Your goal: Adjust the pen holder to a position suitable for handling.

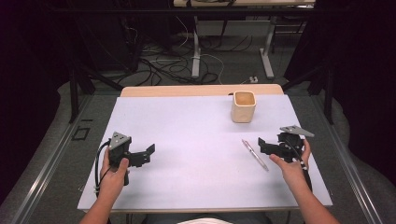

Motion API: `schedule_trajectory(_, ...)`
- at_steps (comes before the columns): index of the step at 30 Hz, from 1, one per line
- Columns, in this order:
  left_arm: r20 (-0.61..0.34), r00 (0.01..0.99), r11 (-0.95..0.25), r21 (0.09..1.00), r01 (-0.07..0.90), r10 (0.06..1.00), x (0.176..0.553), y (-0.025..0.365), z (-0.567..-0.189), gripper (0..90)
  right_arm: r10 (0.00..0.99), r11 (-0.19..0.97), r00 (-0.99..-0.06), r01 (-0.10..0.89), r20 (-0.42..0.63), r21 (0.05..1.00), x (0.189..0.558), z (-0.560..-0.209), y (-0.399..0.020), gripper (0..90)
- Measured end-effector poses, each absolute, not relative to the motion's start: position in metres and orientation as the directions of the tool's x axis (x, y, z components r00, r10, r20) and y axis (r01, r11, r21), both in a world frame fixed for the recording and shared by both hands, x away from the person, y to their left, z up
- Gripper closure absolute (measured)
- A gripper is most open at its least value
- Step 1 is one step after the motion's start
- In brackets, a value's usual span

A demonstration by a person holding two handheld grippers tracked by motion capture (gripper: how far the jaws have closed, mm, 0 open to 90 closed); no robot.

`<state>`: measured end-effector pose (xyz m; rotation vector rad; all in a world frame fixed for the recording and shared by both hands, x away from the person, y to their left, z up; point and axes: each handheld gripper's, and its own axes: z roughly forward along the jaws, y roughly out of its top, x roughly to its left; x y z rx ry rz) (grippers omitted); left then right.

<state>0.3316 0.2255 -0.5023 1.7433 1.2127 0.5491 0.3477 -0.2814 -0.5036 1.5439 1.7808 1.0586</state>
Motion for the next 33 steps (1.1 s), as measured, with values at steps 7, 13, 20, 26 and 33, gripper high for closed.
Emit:
schedule_trajectory(7, -0.133, 0.407, -0.094, 0.866, 0.492, 0.904, 0.332, 0.226, -0.503, 0.3, 0.970, 0.064, -0.231, 0.551, 0.078, 0.832, 0.350, -0.506, -0.281, 0.0)
schedule_trajectory(13, -0.120, 0.407, -0.105, 0.866, 0.490, 0.906, 0.330, 0.225, -0.502, 0.3, 0.966, 0.056, -0.240, 0.559, 0.097, 0.827, 0.352, -0.503, -0.281, 1.0)
schedule_trajectory(20, -0.116, 0.405, -0.106, 0.868, 0.486, 0.907, 0.327, 0.224, -0.503, 0.3, 0.960, 0.088, -0.269, 0.562, 0.081, 0.823, 0.357, -0.492, -0.276, 5.8)
schedule_trajectory(26, -0.116, 0.404, -0.104, 0.868, 0.485, 0.908, 0.325, 0.224, -0.503, 0.3, 0.961, 0.088, -0.266, 0.559, 0.078, 0.825, 0.365, -0.473, -0.278, 7.8)
schedule_trajectory(33, -0.118, 0.408, -0.107, 0.866, 0.488, 0.905, 0.324, 0.224, -0.504, 0.3, 0.963, 0.063, -0.247, 0.589, 0.106, 0.806, 0.380, -0.457, -0.278, 9.4)
